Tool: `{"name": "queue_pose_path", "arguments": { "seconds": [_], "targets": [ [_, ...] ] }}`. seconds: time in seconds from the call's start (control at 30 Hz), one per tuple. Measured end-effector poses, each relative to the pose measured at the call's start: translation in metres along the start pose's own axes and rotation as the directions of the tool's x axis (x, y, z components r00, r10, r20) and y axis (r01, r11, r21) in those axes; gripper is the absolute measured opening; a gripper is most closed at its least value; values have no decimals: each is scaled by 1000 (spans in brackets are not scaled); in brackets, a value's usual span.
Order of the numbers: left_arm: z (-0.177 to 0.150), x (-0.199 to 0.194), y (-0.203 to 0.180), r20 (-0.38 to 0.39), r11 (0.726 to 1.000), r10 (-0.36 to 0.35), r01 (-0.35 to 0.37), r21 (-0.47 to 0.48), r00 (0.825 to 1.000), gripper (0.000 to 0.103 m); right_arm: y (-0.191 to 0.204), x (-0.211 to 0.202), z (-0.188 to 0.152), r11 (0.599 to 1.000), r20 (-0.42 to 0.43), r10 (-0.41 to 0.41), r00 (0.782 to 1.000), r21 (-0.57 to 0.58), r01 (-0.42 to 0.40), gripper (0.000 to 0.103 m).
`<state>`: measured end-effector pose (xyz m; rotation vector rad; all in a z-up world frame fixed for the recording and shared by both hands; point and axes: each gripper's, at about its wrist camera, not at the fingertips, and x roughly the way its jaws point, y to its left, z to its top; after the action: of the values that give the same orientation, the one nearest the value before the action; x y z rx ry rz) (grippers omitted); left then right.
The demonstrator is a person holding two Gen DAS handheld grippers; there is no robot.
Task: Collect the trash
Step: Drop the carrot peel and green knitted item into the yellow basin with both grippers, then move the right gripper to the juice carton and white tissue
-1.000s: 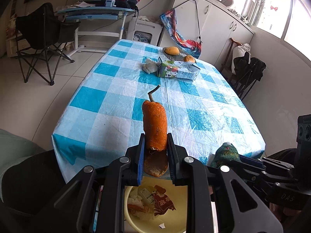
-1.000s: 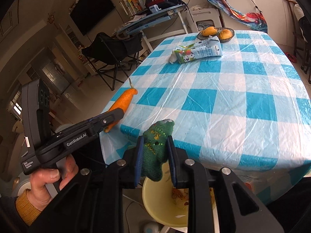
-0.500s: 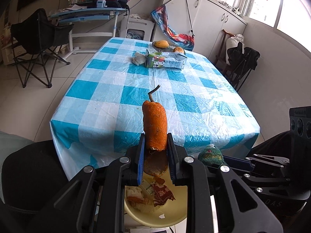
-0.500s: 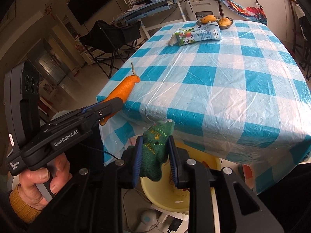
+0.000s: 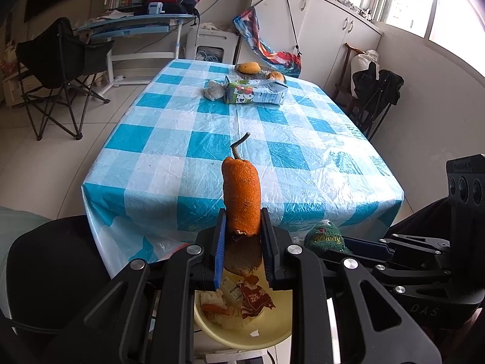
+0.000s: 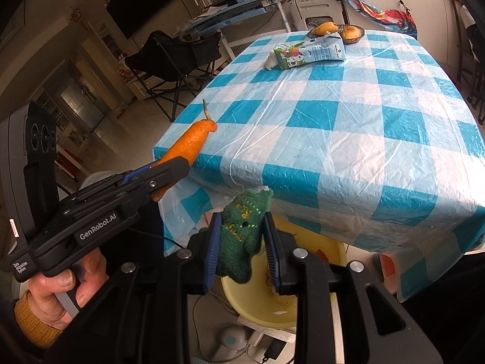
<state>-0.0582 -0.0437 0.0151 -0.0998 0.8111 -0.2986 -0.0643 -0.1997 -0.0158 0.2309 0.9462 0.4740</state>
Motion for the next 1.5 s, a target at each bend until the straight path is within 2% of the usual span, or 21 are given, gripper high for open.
{"name": "queue_pose_path", "arguments": {
  "seconds": [0.2,0.57,0.67,0.77,0.93,1.03,1.13,1.33,1.5],
  "targets": [
    [-4,4,-3,-33,1000,-6,7,6,999,20,-2,-1,1,1000,7,2,1000,20,-2,37],
    [-4,4,0,-33,1000,-3,3,-5,999,21,-4,-2,0,1000,11,-2,1000,29,2,43],
    [-1,4,3,-24,1000,0,-1,-15,1000,24,-4,-3,2,1000,25,-13,1000,19,13,47],
    [7,5,10,-3,999,11,-11,-39,1000,32,-2,-7,15,999,50,-39,998,-28,40,52],
    [25,16,24,23,995,40,-37,-90,999,39,-7,-4,64,994,93,-76,993,-77,84,57],
    [39,25,32,40,991,54,-48,-124,998,43,-6,3,107,988,137,-87,987,-115,103,64],
    [53,37,37,46,989,56,-49,-142,997,45,-7,21,154,981,159,-108,981,-145,131,65],
    [74,58,56,61,978,49,-36,-204,997,47,-18,86,244,970,143,-173,975,-144,193,66],
    [71,70,74,66,967,41,-23,-254,997,49,-24,152,287,948,72,-255,964,-177,264,66]
  ]
}}
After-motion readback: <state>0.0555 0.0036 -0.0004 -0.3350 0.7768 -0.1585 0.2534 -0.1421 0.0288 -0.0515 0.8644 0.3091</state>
